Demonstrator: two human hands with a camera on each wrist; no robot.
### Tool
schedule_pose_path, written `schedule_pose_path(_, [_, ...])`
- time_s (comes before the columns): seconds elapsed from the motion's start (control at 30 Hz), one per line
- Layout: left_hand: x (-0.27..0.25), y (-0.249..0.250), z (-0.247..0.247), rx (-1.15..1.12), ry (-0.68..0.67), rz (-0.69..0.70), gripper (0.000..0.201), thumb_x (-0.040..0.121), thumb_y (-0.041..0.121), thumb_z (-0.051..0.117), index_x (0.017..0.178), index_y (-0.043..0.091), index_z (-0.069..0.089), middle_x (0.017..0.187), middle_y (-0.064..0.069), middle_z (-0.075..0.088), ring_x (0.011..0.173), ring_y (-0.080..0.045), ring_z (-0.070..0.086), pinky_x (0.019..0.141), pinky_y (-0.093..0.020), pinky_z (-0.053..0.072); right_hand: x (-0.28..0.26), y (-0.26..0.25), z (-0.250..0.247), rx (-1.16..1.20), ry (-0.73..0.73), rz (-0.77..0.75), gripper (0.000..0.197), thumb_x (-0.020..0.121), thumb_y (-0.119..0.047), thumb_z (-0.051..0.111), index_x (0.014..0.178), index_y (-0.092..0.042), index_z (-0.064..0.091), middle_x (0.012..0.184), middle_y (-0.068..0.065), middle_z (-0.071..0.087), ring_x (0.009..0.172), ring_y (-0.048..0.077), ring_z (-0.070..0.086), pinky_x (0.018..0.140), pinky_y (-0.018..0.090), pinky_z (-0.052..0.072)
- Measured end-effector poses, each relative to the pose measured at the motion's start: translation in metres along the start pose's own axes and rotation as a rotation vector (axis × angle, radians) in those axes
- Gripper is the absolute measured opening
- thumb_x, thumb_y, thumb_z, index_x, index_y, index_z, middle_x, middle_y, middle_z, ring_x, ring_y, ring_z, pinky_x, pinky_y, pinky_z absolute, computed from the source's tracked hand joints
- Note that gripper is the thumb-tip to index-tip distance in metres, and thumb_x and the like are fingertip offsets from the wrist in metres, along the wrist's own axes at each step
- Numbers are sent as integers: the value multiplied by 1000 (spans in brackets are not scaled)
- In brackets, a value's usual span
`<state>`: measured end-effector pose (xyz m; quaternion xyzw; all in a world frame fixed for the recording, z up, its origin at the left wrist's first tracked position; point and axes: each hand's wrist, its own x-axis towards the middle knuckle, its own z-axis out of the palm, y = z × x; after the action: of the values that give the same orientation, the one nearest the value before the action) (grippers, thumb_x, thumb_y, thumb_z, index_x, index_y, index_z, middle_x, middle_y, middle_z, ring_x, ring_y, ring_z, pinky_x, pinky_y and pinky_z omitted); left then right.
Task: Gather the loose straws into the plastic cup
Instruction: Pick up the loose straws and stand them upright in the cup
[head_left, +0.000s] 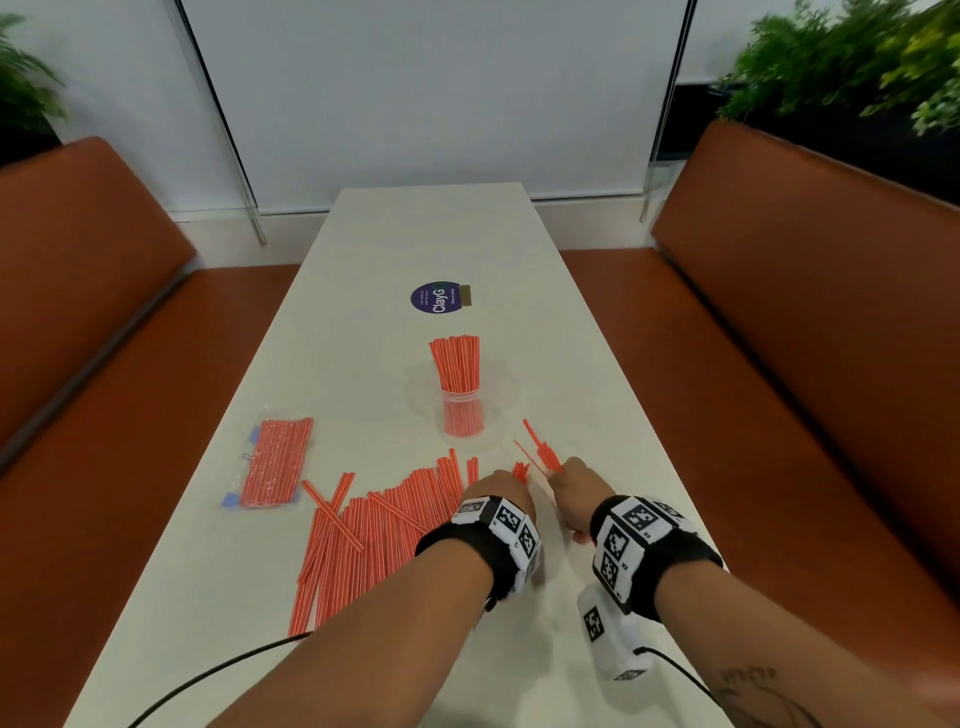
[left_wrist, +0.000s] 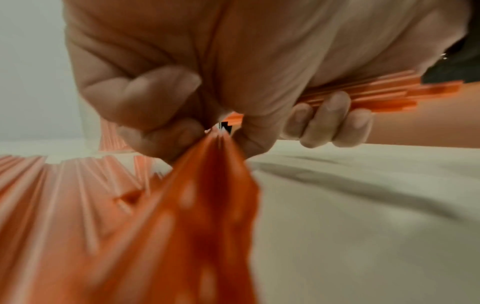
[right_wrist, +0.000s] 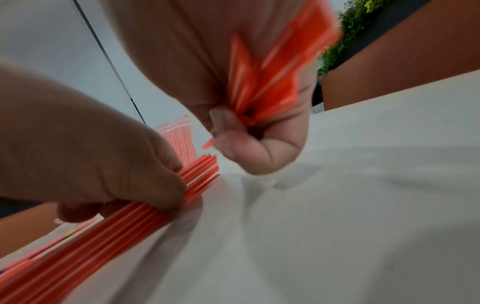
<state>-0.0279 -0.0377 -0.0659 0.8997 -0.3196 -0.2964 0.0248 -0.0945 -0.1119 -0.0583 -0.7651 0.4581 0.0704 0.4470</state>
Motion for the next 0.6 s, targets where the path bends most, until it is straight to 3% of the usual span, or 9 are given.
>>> schedule_pose_path(0.07, [0, 1, 0, -1, 50, -6, 34, 88, 12, 57, 120, 4, 51, 124, -11, 60, 114, -28, 60, 83, -30, 49, 1, 0, -1, 20, -23, -11, 41, 99, -29, 39, 124, 3, 44, 68, 1, 40, 52, 11, 34, 49, 22, 32])
schedule_pose_path(0.17, [1, 4, 3, 18, 77, -8, 35, 88, 19, 57, 120, 7, 50, 125, -10, 58, 116, -27, 57, 89, -32, 48, -2, -1, -3, -13, -19, -39, 37, 97, -28, 43, 118, 2, 51, 67, 2, 43, 54, 13, 40, 47, 21, 31])
schedule_pose_path(0.27, [-1, 3, 7, -10, 99, -12, 33, 83, 21, 60, 113, 8, 51, 117, -9, 61, 107, -27, 60, 75, -32, 44, 3, 0, -3, -19, 31, -59, 23, 99, -24, 39, 102, -5, 51, 90, 11, 50, 72, 25, 49, 53, 26, 39])
schedule_pose_path(0.3, [-1, 3, 9, -50, 93, 1, 34, 82, 19, 60, 112, 7, 50, 114, -10, 61, 102, -28, 62, 69, -31, 43, 3, -1, -3, 25, 38, -49, 22, 100, -24, 36, 98, -6, 48, 95, 14, 49, 71, 26, 50, 52, 28, 41])
schedule_pose_path(0.37, [-2, 2, 7, -183, 79, 5, 34, 85, 13, 56, 115, 2, 46, 112, -13, 63, 98, -30, 64, 60, -30, 44, 4, -4, -4, 73, 56, -64, 30, 101, -25, 32, 102, -3, 52, 103, 20, 54, 76, 30, 56, 62, 33, 49])
schedule_pose_path(0.43, [0, 2, 0, -355, 101, -21, 31, 92, 10, 47, 120, -2, 43, 115, -16, 62, 100, -29, 64, 57, -28, 44, 7, -7, -6, 21, 97, -108, 41, 101, -27, 29, 115, 3, 55, 117, 22, 59, 103, 35, 57, 88, 37, 46])
schedule_pose_path(0.47, [1, 3, -4, -449, 98, -46, 29, 93, 9, 45, 119, -2, 43, 112, -15, 62, 97, -27, 62, 57, -27, 44, 8, -8, -7, -7, 115, -124, 44, 101, -28, 27, 119, 2, 53, 122, 22, 58, 110, 35, 55, 93, 36, 43])
schedule_pose_path(0.57, [2, -1, -16, -728, 94, -99, 19, 92, 8, 44, 110, 4, 39, 88, -13, 54, 83, -28, 58, 75, -38, 55, 9, -17, -13, -41, 133, -160, 45, 101, -35, 25, 124, -4, 48, 124, 21, 55, 107, 35, 55, 92, 37, 42])
schedule_pose_path(0.6, [0, -3, -21, -815, 98, -118, 20, 92, 6, 43, 111, 4, 38, 84, -13, 52, 79, -29, 59, 73, -42, 56, 9, -21, -16, -33, 129, -179, 44, 101, -35, 25, 124, -5, 47, 122, 20, 55, 101, 32, 55, 86, 35, 42])
